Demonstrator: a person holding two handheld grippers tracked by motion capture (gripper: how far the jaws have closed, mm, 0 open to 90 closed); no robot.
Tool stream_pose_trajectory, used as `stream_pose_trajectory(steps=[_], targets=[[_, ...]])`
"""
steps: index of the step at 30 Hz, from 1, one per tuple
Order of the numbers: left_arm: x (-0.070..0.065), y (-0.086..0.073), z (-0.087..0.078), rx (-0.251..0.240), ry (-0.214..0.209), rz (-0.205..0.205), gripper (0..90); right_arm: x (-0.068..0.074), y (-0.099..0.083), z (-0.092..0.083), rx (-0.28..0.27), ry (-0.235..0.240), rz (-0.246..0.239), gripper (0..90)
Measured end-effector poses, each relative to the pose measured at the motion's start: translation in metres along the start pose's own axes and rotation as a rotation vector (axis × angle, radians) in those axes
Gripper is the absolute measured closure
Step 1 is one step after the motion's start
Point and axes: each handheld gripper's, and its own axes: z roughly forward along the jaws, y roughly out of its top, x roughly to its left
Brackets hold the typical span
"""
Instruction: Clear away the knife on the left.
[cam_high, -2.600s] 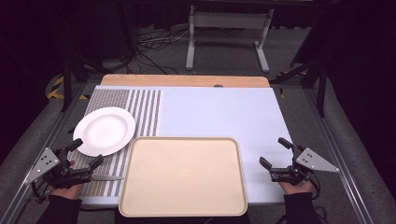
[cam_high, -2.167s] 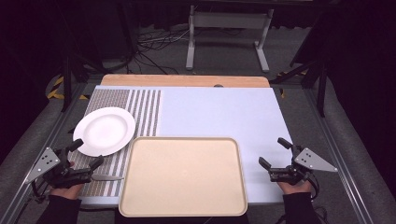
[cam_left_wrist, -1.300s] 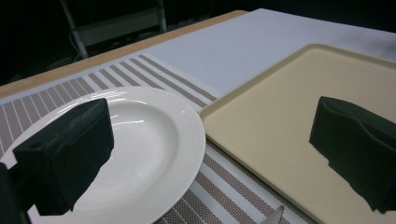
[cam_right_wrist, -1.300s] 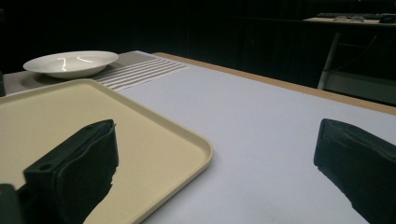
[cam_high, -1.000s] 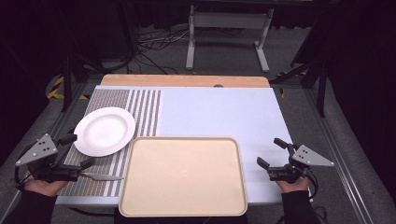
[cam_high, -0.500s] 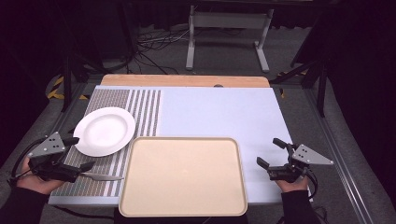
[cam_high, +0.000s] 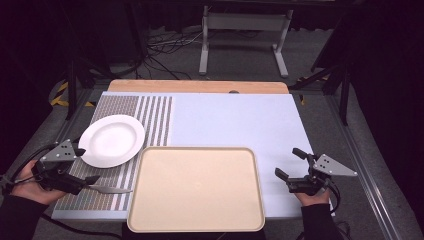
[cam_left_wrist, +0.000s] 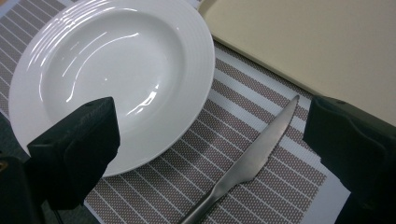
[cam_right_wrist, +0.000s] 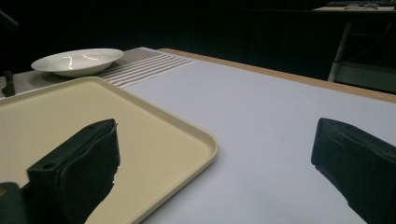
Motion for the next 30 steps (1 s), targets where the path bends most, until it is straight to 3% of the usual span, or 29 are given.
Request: stream_pose_trajectory(steps=[11,13,17,19,22,26,30], targets=[[0.004,0.002,0.001,0.078,-0.028,0.016,5.2,0.0,0.0,0.001,-0.002,0.008,0.001,1.8],[0.004,0.002,0.004,0.102,-0.052,0.028,5.2,0.0,0.0,0.002,-0.002,0.011,0.002,1.9],[0.005,0.0,0.009,0.126,-0.083,0.069,5.6,0.0,0.0,0.002,-0.001,0.015,0.007,1.9],[0.006,-0.001,0.012,0.135,-0.119,0.092,6.2,0.0,0.0,0.002,-0.003,0.014,0.007,1.8],[0.006,-0.002,0.014,0.148,-0.135,0.105,6.8,0.0,0.0,0.002,-0.006,0.016,0.003,1.8],[0.01,-0.006,0.021,0.204,-0.18,0.174,7.3,0.0,0.0,0.002,-0.003,0.019,0.007,1.8],[0.012,-0.012,0.025,0.247,-0.212,0.19,8.9,0.001,-0.001,0.001,-0.003,0.022,0.008,1.7]])
